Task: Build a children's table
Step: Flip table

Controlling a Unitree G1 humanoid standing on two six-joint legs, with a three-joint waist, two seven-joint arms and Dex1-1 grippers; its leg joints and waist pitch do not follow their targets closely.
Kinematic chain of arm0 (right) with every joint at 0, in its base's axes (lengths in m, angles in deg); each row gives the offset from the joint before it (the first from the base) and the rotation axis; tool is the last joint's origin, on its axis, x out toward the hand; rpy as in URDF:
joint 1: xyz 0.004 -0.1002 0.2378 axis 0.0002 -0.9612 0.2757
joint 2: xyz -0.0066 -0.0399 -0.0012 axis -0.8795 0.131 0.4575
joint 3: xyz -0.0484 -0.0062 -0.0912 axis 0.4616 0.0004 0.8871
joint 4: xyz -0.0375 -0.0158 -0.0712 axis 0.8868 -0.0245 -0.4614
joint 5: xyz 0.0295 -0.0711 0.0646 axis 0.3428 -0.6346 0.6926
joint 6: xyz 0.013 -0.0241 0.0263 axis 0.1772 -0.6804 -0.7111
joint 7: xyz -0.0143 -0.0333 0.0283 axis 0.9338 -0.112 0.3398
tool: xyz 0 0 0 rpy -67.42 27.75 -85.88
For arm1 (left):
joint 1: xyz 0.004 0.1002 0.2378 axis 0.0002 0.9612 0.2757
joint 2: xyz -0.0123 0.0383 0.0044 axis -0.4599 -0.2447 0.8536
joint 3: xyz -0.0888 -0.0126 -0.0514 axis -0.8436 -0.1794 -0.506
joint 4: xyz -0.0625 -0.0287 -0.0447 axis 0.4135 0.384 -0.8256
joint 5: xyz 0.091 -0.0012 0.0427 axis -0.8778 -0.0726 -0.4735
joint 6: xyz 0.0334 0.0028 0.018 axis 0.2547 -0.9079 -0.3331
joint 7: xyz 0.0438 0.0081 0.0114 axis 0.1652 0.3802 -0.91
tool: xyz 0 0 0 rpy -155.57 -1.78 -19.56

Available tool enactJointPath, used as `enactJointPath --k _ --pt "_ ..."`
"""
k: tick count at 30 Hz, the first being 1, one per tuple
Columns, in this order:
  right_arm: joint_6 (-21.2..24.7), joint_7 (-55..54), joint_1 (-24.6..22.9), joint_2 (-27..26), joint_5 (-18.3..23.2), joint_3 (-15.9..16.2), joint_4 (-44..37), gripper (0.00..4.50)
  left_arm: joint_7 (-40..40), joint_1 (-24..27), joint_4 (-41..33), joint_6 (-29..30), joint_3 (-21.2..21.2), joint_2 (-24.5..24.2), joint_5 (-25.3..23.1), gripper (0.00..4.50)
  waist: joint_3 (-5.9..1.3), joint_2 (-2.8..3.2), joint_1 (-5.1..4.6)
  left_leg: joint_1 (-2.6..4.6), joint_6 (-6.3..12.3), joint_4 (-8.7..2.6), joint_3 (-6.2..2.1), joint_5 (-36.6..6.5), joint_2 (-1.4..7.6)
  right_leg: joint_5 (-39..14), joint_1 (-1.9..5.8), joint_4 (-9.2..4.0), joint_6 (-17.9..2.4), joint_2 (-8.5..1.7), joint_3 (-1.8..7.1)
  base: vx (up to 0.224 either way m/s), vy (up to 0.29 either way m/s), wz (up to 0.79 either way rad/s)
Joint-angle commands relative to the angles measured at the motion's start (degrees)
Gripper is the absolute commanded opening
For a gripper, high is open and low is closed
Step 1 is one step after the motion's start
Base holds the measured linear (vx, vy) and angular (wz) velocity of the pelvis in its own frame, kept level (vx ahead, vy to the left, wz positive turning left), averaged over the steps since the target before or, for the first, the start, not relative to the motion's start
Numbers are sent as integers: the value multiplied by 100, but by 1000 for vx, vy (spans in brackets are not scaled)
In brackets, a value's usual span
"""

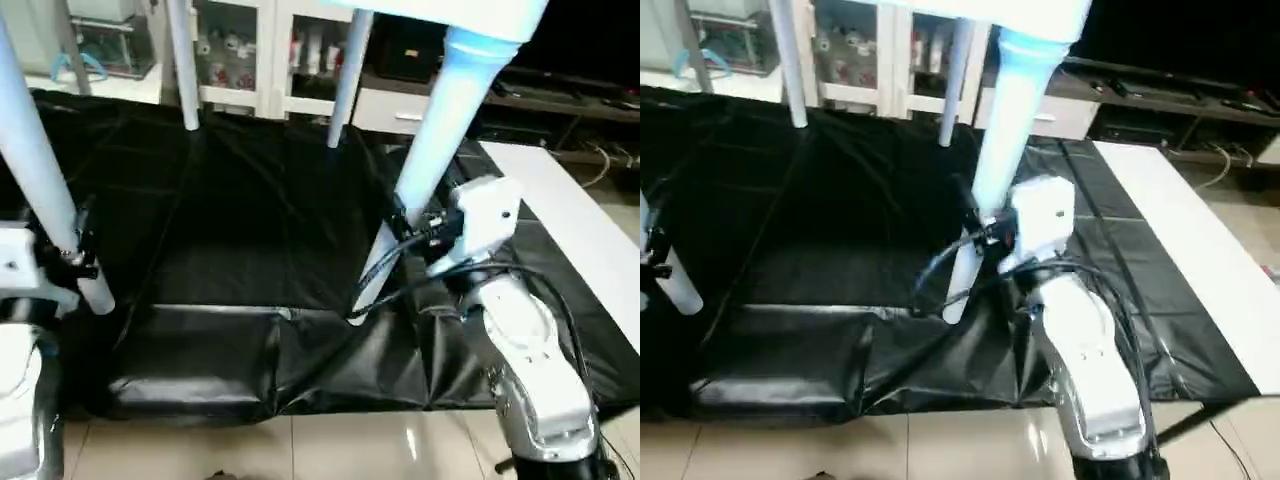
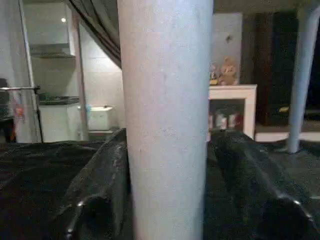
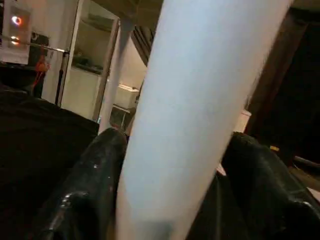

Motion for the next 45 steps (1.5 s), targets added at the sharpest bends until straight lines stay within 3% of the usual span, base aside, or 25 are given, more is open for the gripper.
enactJointPath --k 1,14,17,19,21,22,23,26,27,28,29,30,31,32,33,34,35,36,37,38,39,41,42,43,45 --pt "-96 46 -126 46 80 -181 -114 358 -104 76 -313 42 146 67 145 321 -239 210 -39 193 -632 -609 -247 -3188 349 -2544 -19 -583 -354 -481 330 0 0 0" --pt "-603 541 -1236 -58 751 -202 -450 400 -93 1035 -1043 547 589 437 478 356 -170 245 -51 252 -540 -613 -278 -3634 339 -3304 -69 -748 -141 -455 303 0 0 0" --pt "-585 606 -1297 -7 754 -158 -454 400 -96 1000 -1070 592 642 436 432 356 -180 257 -67 148 -497 -619 -276 -3250 339 -2788 -67 -748 -243 -429 306 0 0 0" --pt "-581 639 -1334 16 755 -132 -457 400 -97 972 -1103 629 665 418 414 356 -291 251 -100 -88 -148 -568 -169 -1650 277 -892 -82 -616 -689 -296 273 0 0 0" --pt "-613 643 -1380 33 776 -120 -452 400 -82 987 -1154 672 653 354 449 356 -570 261 -85 -339 749 -240 -53 1082 48 1890 -273 -404 -1184 -103 88 -27 7 0" --pt "-602 643 -1393 32 786 -126 -450 400 -75 1002 -1173 687 657 306 473 356 -641 299 -58 -460 1152 -123 -41 1758 -29 2459 -403 -458 -1291 -83 -13 -104 23 -1" --pt "-598 642 -1396 30 786 -127 -450 400 -75 1007 -1176 689 657 293 479 356 -665 280 -55 -511 1297 -72 -30 1673 -32 2327 -460 -516 -1317 -88 -42 -104 23 -1" --pt "-607 617 -1411 13 757 -137 -428 400 -59 994 -1163 712 642 234 470 356 -560 335 -75 -512 1085 148 -112 -1101 84 -1189 -826 -1040 -976 -323 -183 -234 55 -2" --pt "-619 597 -1420 -2 750 -158 -412 400 -9 979 -1143 763 632 223 418 356 -423 478 -210 -526 689 -201 -178 -2877 293 -2752 -794 -861 -351 -89 -619 -223 50 -20" --pt "-619 597 -1420 -2 750 -158 -412 400 -9 979 -1143 763 632 223 418 356 -271 422 155 -1410 -24 -1217 -107 -4366 783 -2601 -79 1487 -51 213 -644 -189 26 -11" --pt "-641 560 -1432 -22 721 -174 -390 400 21 969 -1111 797 616 211 384 356 -271 422 155 -1410 -24 -1217 -107 -4366 783 -2601 -79 1487 -51 213 -644 -189 26 -11" --pt "-677 504 -1445 -38 668 -196 -356 400 21 965 -1071 801 606 201 374 356 -213 615 765 -1737 -1131 -1243 847 -5438 241 -3339 352 1774 -203 299 -713 -225 3 15" --pt "-704 461 -1475 -40 620 -219 -314 400 71 973 -1030 911 632 203 334 356 -502 357 777 -1566 -1453 -217 1073 -3504 448 -5436 314 1848 -54 -243 57 -54 -121 16" --pt "-717 445 -1486 -41 602 -228 -300 400 86 974 -1022 941 648 202 321 356 -691 -206 184 -515 -1222 1920 347 -2195 565 -7198 -770 815 513 -1061 308 -54 -121 16" --pt "-781 374 -1545 -42 519 -267 -230 400 163 974 -984 1093 728 197 253 356 74 112 424 -986 -244 2042 -217 -1302 62 -8453 -848 -630 -39 -882 733 168 -113 21" --pt "-792 343 -1564 -46 495 -287 -193 400 219 958 -976 1192 782 212 211 356 271 261 589 -586 -140 2085 -470 -1718 19 -8142 -691 -501 -648 -963 849 24 30 35" --pt "-802 315 -1581 -50 473 -306 -160 400 270 943 -969 1281 830 226 172 356 26 227 649 -305 -234 1859 -520 -2013 -14 -7584 -432 -215 -877 -746 920 24 30 35" --pt "-693 238 -1592 -66 467 -350 -33 400 387 863 -927 1437 985 289 57 356 127 368 623 266 -305 1682 -624 -2794 -56 -6304 -609 -151 -858 -641 647 -215 77 31" --pt "-623 215 -1587 -71 480 -364 16 400 418 831 -907 1462 1040 314 17 356 -66 572 496 504 -580 667 -916 -4298 329 -4157 -474 317 -698 -290 259 -201 128 7" --pt "-379 107 -1535 -83 461 -396 176 400 572 730 -822 1602 1220 362 -215 356 -59 685 489 209 -593 -15 -1107 -4850 631 -2651 -229 791 -608 -162 212 -201 128 7" --pt "-207 -3 -1473 -107 407 -422 326 400 700 612 -689 1610 1384 375 -458 356 -55 742 493 -86 -340 -504 -1092 -5170 681 -598 140 1024 -447 -139 2 -170 166 -4" --pt "-58 -144 -1383 -140 308 -434 497 400 810 455 -482 1500 1516 417 -652 356 -121 840 491 -21 -342 -631 -842 -5315 438 -157 273 852 -327 -102 -164 -143 148 2" --pt "-197 -238 -1220 -164 245 -485 762 400 905 218 -130 1218 1656 472 -904 356 -168 718 366 132 -567 -572 -806 -4512 293 -179 387 363 -221 -308 -37 -76 107 -3" --pt "-255 -248 -1209 -169 233 -492 781 400 920 194 -101 1181 1664 481 -930 356 -103 549 307 106 -609 -503 -787 -3639 289 -1268 497 -54 -101 -628 201 -55 58 -6" --pt "-399 -302 -1205 -213 220 -534 811 400 985 130 -52 1080 1697 494 -1053 356 -38 480 300 287 -503 -393 -648 -2650 277 -3372 362 -580 -225 -929 329 -27 29 -3"
